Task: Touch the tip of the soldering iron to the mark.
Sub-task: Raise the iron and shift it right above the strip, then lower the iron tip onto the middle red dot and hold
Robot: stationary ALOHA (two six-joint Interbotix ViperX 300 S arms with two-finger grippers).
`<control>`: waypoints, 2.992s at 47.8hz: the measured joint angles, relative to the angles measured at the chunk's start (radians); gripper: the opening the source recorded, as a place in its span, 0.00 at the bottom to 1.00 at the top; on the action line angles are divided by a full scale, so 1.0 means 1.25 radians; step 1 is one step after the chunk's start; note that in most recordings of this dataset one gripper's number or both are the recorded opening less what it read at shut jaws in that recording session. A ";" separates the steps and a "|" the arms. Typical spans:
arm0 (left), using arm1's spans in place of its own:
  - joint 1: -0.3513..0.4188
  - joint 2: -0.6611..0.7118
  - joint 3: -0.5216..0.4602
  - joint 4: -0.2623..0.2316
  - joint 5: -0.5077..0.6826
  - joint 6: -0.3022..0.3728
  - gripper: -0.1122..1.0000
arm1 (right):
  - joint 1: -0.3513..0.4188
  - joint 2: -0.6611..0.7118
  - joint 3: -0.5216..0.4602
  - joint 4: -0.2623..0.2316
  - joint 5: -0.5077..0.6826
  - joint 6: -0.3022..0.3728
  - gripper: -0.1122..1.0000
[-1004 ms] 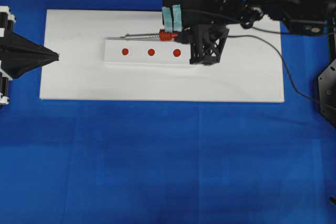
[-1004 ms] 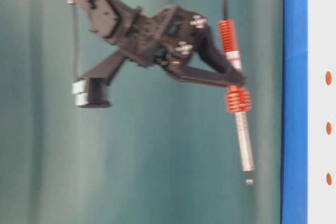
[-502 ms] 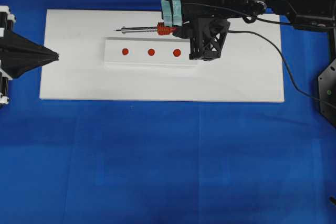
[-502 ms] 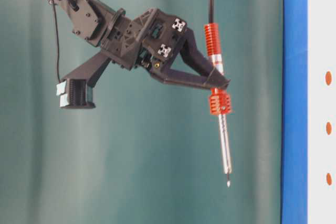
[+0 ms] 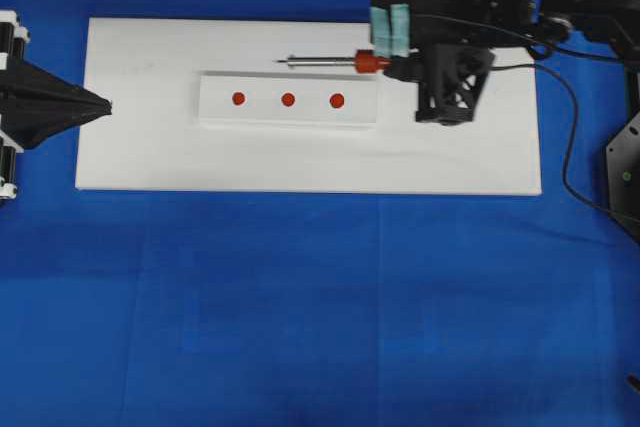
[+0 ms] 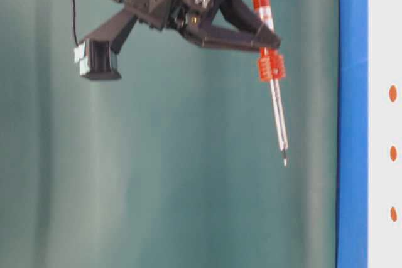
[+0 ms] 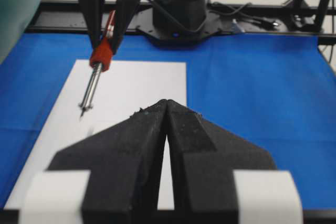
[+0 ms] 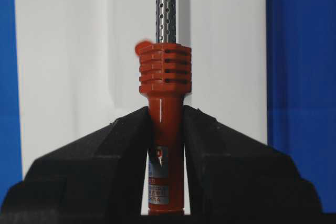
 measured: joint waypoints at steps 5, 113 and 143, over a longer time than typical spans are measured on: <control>0.000 0.000 0.000 0.001 0.000 0.000 0.10 | -0.001 -0.021 0.018 0.001 0.004 0.004 0.16; 0.001 0.000 0.000 0.001 -0.002 0.000 0.10 | 0.001 0.104 0.033 0.000 -0.016 0.004 0.16; 0.001 0.000 0.000 0.001 -0.004 0.006 0.10 | 0.005 0.172 0.033 0.000 -0.047 0.006 0.16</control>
